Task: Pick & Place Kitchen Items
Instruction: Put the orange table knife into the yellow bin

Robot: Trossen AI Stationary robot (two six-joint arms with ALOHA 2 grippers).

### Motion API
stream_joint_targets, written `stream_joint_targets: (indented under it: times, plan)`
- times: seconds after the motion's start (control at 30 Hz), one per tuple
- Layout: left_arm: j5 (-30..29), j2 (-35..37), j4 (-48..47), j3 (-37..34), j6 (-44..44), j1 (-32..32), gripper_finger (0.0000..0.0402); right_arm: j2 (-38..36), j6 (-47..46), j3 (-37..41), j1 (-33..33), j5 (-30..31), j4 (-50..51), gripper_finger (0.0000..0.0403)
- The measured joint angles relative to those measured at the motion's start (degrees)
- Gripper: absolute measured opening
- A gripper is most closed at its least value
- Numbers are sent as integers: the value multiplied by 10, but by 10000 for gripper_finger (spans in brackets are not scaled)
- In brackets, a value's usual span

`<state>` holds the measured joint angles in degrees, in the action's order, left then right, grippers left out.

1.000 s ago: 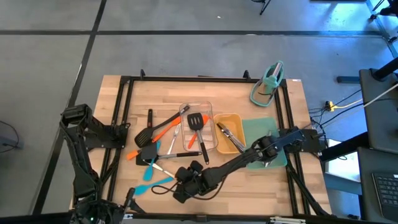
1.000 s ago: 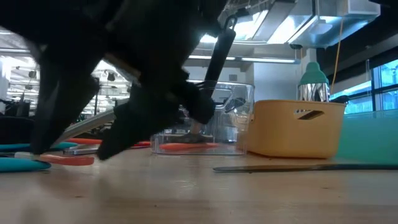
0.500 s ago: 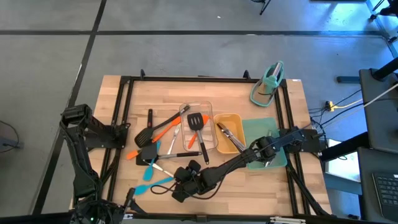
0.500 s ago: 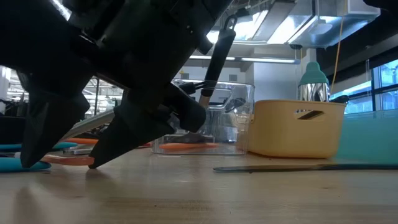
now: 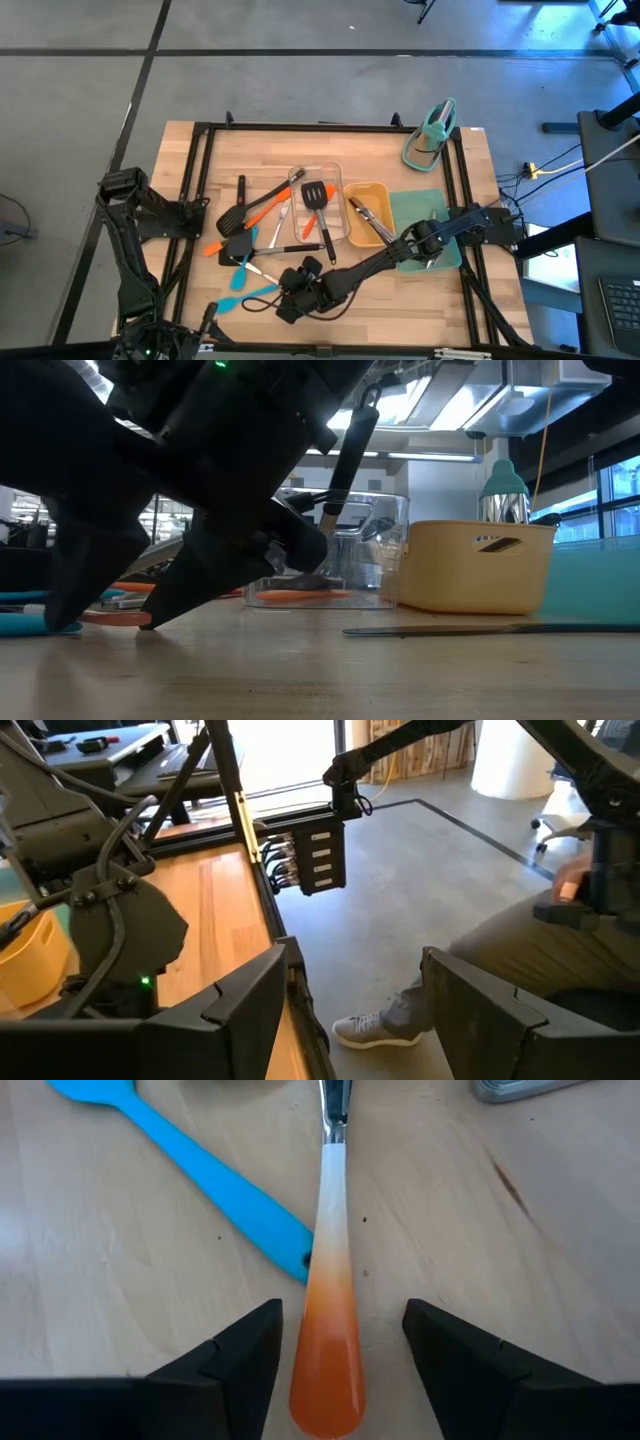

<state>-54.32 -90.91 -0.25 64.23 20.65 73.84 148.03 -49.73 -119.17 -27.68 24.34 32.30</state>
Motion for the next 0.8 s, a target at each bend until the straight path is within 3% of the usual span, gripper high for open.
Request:
stream_joint_targets:
  times: [0.57,0.8]
  plan:
    - [0,0,0,0,2,0,226,-1,-24,-1,0,-45,41,62]
    - [0,0,0,0,2,0,226,-2,-34,-2,-4,-49,43,51]
